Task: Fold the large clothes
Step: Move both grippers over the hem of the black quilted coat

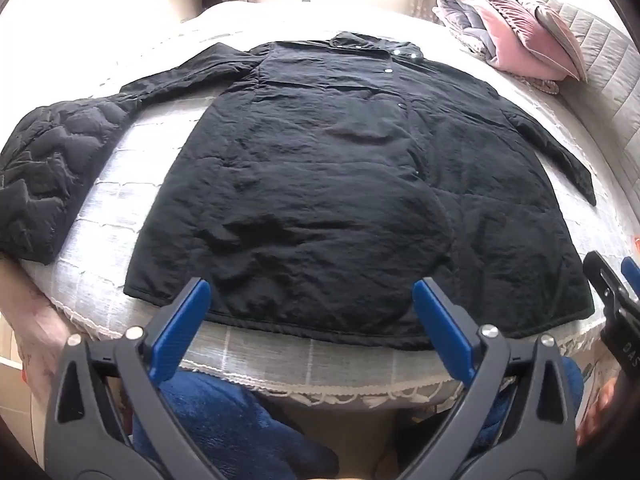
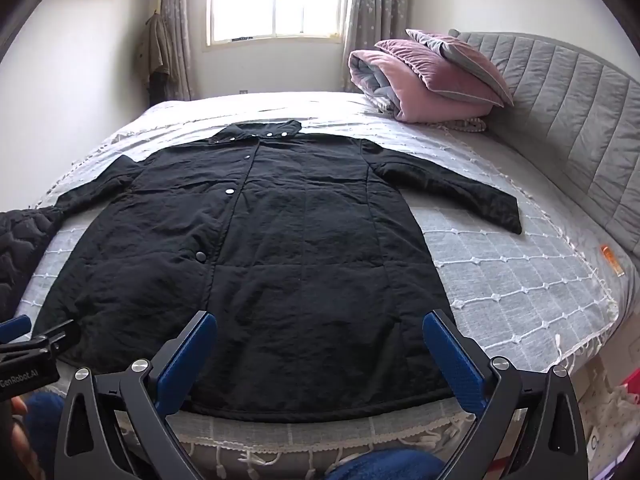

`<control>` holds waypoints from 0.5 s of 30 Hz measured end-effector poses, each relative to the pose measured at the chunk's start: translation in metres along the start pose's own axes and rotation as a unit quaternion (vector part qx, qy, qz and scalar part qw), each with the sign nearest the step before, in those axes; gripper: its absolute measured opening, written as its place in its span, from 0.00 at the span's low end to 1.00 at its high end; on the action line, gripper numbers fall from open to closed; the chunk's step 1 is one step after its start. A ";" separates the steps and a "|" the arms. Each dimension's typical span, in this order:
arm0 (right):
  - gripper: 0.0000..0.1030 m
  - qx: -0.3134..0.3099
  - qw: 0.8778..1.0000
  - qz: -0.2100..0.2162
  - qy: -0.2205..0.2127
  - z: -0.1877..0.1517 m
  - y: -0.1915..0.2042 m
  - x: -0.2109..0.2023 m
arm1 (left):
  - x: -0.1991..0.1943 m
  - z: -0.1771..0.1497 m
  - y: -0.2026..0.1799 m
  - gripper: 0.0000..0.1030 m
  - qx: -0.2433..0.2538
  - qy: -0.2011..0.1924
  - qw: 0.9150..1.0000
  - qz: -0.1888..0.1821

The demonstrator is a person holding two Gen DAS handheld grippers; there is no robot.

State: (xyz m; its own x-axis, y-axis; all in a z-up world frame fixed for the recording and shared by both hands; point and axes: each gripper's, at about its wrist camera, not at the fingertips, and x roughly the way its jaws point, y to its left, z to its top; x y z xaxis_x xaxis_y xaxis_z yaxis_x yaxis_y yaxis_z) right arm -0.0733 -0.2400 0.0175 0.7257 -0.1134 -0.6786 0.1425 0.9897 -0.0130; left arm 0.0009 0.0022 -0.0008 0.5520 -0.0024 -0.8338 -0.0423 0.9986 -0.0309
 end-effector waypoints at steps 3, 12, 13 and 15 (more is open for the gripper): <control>1.00 -0.001 1.000 0.001 0.000 -0.001 0.002 0.000 | 0.003 0.001 0.007 0.98 -0.010 0.004 1.000 0.001; 1.00 -0.013 1.000 -0.006 -0.004 -0.001 0.009 -0.001 | 0.004 -0.001 0.013 0.98 -0.012 0.003 1.000 0.005; 1.00 -0.012 1.000 -0.006 -0.004 -0.002 0.009 -0.001 | 0.004 -0.001 0.014 0.98 -0.012 0.003 1.000 0.006; 1.00 -0.012 1.000 -0.009 -0.004 -0.001 0.009 -0.001 | 0.004 -0.001 0.013 0.98 -0.012 0.004 1.000 0.006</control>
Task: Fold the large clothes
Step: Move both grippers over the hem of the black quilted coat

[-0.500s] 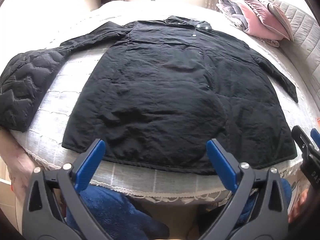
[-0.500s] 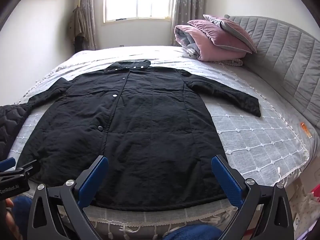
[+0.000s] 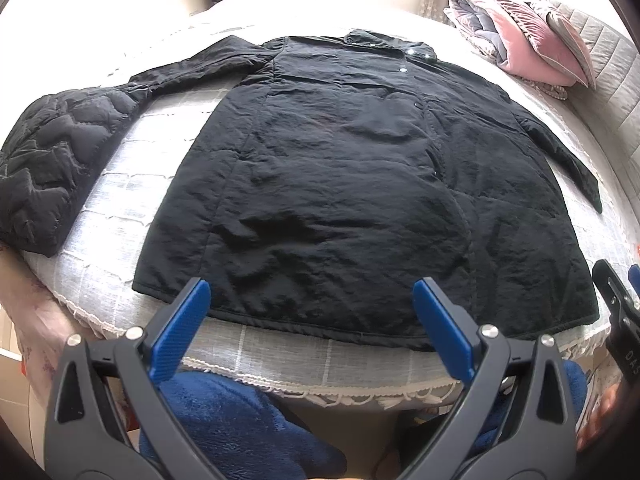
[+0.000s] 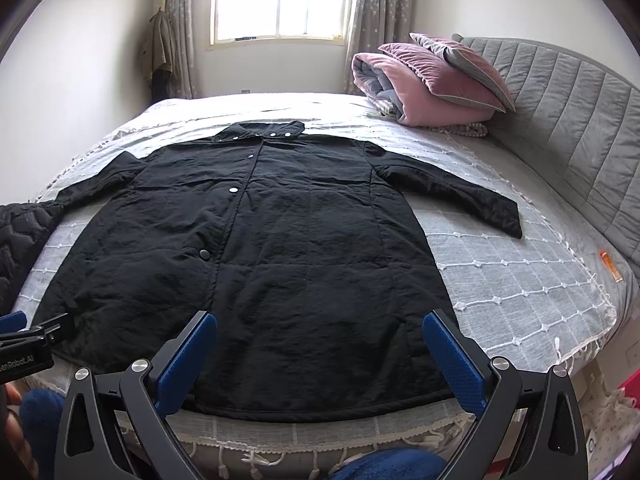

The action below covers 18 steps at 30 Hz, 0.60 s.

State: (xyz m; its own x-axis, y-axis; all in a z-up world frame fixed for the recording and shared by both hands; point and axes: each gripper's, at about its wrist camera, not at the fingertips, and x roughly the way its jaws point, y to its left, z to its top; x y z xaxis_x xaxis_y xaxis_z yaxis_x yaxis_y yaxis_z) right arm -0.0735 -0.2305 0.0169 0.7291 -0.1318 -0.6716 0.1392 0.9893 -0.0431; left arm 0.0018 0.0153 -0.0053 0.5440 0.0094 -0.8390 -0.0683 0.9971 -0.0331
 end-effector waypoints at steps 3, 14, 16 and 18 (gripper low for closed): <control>1.00 -0.003 1.000 -0.009 -0.001 0.000 0.000 0.000 | 0.000 -0.001 0.000 0.98 0.004 -0.003 1.000 0.005; 1.00 0.011 1.000 -0.025 -0.003 -0.003 -0.009 0.005 | 0.008 -0.001 0.014 0.98 -0.007 0.020 1.000 0.017; 1.00 0.012 1.000 -0.027 -0.007 -0.003 -0.011 0.004 | 0.009 -0.001 0.016 0.98 -0.011 0.023 1.000 0.016; 1.00 0.010 0.999 -0.030 -0.011 -0.003 -0.010 0.003 | 0.008 -0.001 0.017 0.98 -0.014 0.016 1.000 0.014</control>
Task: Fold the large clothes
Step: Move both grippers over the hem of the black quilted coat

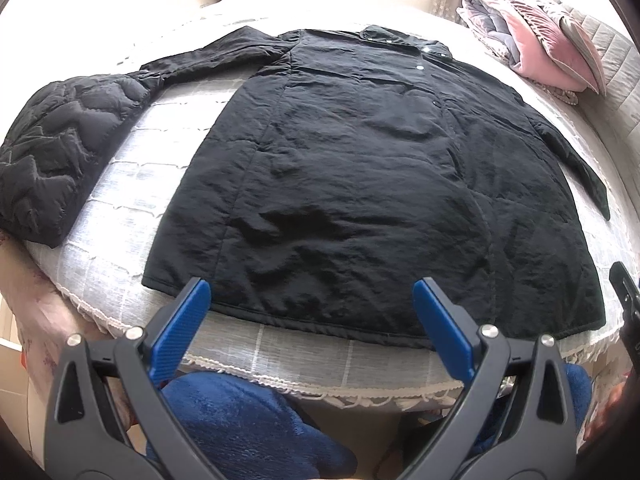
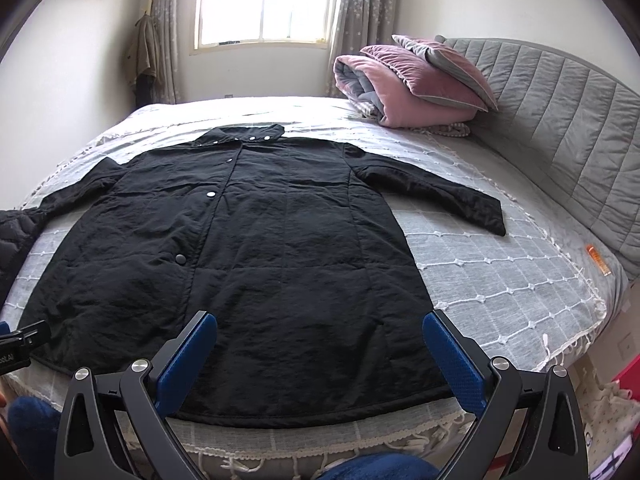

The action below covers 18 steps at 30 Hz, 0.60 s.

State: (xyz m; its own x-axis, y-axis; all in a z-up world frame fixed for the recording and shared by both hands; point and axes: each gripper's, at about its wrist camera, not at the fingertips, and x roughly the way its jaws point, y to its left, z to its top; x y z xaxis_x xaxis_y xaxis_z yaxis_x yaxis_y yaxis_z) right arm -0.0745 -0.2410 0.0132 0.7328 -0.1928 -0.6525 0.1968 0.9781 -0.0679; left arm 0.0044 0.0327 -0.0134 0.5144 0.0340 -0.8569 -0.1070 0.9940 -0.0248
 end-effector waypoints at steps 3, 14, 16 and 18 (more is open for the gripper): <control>1.00 -0.005 1.000 0.000 -0.006 0.001 0.002 -0.002 | 0.000 -0.001 -0.001 0.98 0.001 0.003 1.000 -0.002; 1.00 -0.001 1.000 0.014 0.001 -0.002 0.003 0.001 | 0.006 -0.005 0.005 0.98 0.010 0.010 1.000 0.006; 1.00 0.000 1.000 0.016 0.004 -0.003 0.002 0.003 | 0.008 -0.006 0.008 0.98 0.006 0.011 1.000 0.007; 1.00 -0.001 1.000 0.013 0.006 -0.004 0.003 0.005 | 0.010 -0.007 0.012 0.98 0.002 0.013 1.000 0.008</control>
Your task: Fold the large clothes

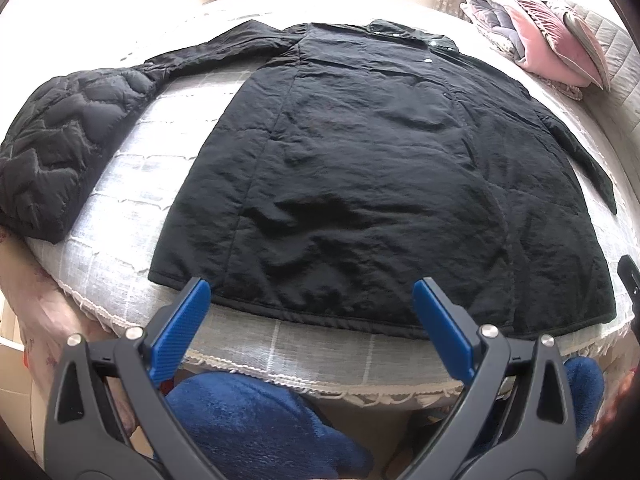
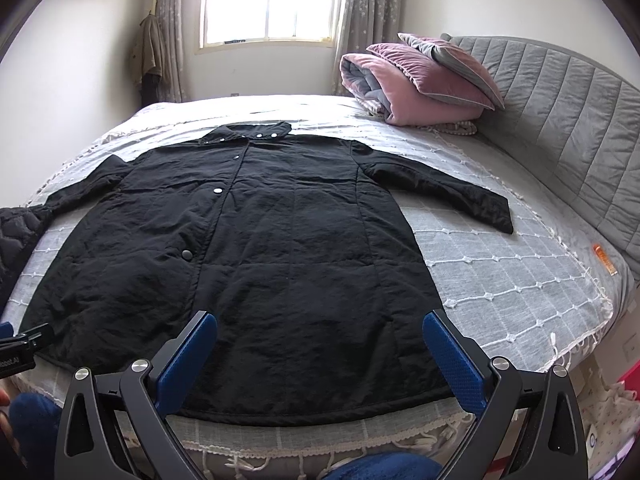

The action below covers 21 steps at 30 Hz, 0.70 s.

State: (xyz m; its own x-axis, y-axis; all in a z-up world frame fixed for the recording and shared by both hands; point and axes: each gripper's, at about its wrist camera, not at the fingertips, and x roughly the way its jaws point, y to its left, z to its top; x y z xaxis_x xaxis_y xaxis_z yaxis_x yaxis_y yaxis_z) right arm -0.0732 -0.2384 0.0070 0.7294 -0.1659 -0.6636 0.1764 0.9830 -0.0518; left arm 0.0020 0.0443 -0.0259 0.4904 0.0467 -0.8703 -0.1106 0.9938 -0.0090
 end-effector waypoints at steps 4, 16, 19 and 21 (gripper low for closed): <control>1.00 -0.004 1.000 -0.001 0.002 -0.001 0.003 0.002 | 0.002 0.000 0.004 0.98 -0.003 -0.002 1.000 0.002; 1.00 -0.003 0.998 0.041 0.050 -0.020 -0.021 0.026 | 0.034 0.012 0.091 0.98 -0.046 0.011 0.998 0.041; 1.00 0.037 0.998 0.007 0.040 -0.023 -0.060 0.030 | 0.040 0.016 0.117 0.98 -0.068 -0.001 0.997 0.041; 1.00 0.073 0.996 0.023 0.049 -0.024 -0.086 0.035 | 0.045 0.017 0.125 0.98 -0.076 0.007 0.997 0.029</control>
State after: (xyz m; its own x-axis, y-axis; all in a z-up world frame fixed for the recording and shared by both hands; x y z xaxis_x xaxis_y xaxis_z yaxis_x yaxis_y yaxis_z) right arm -0.0789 -0.3266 -0.0294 0.6724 -0.1050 -0.7327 0.2438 0.9661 0.0853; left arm 0.0252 0.1720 -0.0577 0.4671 0.1007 -0.8784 -0.2688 0.9626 -0.0326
